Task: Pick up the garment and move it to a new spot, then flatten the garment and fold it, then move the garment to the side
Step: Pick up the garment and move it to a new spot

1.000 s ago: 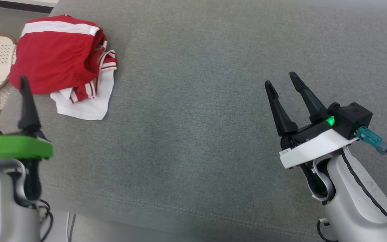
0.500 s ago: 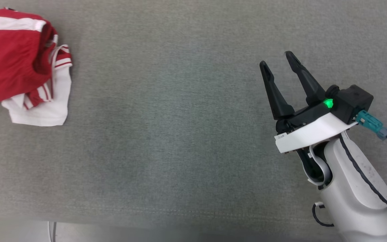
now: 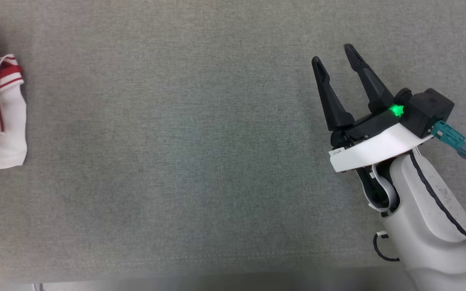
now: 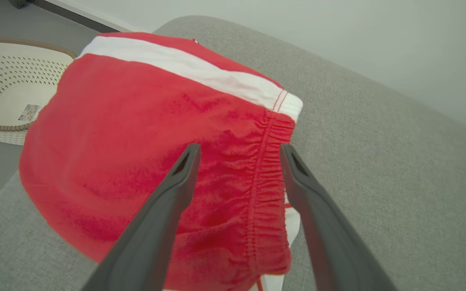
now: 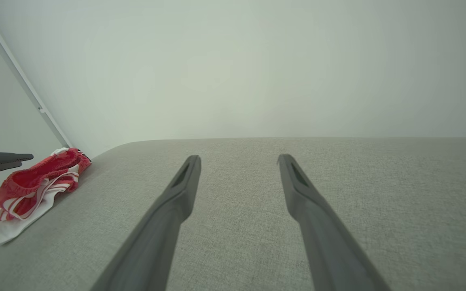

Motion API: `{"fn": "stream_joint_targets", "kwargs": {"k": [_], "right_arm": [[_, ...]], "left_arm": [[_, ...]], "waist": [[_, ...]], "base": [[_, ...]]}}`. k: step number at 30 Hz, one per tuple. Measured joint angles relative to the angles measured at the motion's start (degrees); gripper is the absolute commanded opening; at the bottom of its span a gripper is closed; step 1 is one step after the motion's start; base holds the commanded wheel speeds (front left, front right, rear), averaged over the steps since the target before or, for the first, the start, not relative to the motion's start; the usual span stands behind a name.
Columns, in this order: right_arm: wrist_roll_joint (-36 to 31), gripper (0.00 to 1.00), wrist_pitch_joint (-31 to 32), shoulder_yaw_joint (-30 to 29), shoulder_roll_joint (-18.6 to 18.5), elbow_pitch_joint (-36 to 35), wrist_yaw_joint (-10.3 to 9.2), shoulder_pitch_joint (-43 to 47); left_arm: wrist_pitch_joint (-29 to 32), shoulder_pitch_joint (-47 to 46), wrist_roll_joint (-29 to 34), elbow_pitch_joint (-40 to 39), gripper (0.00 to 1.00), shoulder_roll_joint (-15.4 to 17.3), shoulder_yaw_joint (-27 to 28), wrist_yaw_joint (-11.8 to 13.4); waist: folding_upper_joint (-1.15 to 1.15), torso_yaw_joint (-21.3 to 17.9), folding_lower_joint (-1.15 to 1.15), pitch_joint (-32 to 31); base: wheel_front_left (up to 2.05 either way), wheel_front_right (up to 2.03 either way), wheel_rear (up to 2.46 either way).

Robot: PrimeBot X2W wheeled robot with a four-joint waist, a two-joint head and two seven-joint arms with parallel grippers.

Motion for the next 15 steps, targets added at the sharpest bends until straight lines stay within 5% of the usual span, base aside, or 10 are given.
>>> {"fn": "stream_joint_targets", "kwargs": {"k": [12, 13, 14, 15], "right_arm": [[0.0, 1.00, 0.0, -0.4, 0.2, 0.0, 0.01, -0.9], [0.0, 1.00, 0.0, -0.4, 0.2, 0.0, 0.01, -1.0], [0.0, 1.00, 0.0, -0.4, 0.2, 0.0, 0.01, -1.0], [0.0, 1.00, 0.0, -0.4, 0.2, 0.0, 0.01, -1.0]], "left_arm": [[7.3, -1.9, 6.4, 7.3, 1.00, 3.7, -4.6, 1.5], [8.1, -2.5, 6.5, 8.1, 0.89, 3.8, -4.9, 1.5], [8.1, -2.5, 6.5, 8.1, 0.49, 3.8, -4.9, 1.5], [8.6, -2.9, 6.5, 8.4, 0.28, 3.8, -5.3, 1.5]], "waist": [[0.00, -2.4, 0.00, 2.1], [0.00, -2.4, 0.00, 2.1], [0.00, -2.4, 0.00, 2.1], [0.00, -2.4, 0.00, 2.0]], "base": [[0.00, 0.00, 0.00], [0.00, 0.00, 0.00], [0.00, 0.00, 0.00], [0.00, 0.00, 0.00]]}}
